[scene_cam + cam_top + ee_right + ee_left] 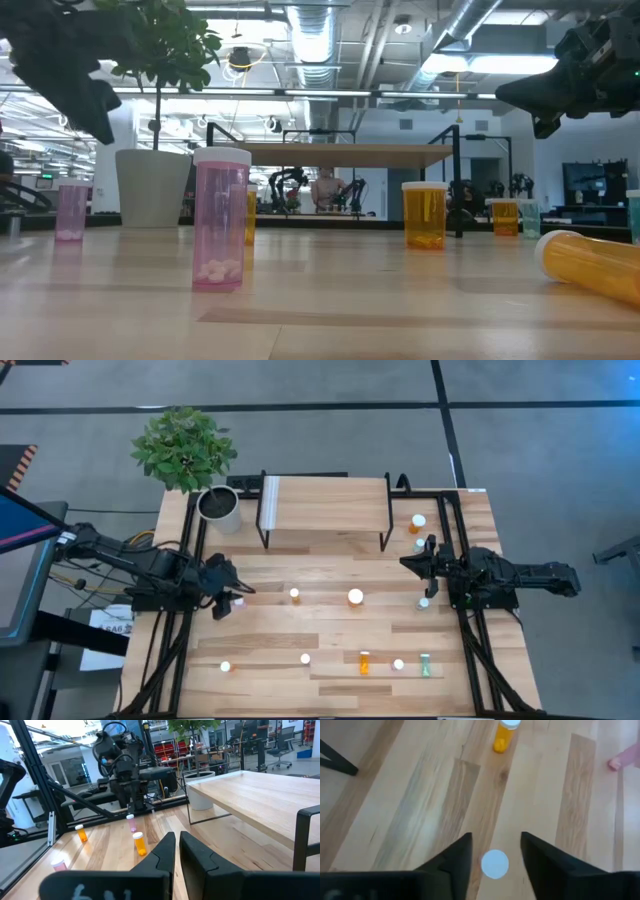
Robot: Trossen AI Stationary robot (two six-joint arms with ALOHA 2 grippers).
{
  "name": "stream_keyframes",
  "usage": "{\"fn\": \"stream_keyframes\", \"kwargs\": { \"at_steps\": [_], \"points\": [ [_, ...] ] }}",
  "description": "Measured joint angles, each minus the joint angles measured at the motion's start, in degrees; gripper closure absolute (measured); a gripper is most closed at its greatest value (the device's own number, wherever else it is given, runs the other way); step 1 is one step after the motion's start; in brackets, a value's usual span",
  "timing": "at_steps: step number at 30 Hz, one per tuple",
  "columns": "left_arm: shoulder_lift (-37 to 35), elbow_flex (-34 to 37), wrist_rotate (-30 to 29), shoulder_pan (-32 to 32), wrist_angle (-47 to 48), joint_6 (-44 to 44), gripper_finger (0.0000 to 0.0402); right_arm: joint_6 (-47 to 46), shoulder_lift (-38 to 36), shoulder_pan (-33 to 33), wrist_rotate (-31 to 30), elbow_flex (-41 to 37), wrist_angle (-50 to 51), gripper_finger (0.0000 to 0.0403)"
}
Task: Pick and place medicine bottles onto shelf by color
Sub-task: Put the top pink pill bottle on the shelf
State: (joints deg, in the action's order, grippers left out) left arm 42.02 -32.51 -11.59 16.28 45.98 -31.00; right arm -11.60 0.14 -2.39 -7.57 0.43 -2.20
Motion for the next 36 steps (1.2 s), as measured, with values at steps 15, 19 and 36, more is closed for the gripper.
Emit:
{"fn": "stream_keyframes", "kwargs": {
  "at_steps": [15,19,36],
  "points": [
    [0.0,0.0,-4.2,4.4,0.1,-5.3,0.018,0.0,0.0,0.0,0.0,0.0,0.0,0.0351],
    [0.0,1.3,-6.7,6.0,-1.1,-6.5,0.018,0.0,0.0,0.0,0.0,0.0,0.0,0.0351],
    [0.0,10.2,-0.1,7.6,-7.0,-8.8,0.018,0.0,0.0,0.0,0.0,0.0,0.0,0.0351]
  ]
}}
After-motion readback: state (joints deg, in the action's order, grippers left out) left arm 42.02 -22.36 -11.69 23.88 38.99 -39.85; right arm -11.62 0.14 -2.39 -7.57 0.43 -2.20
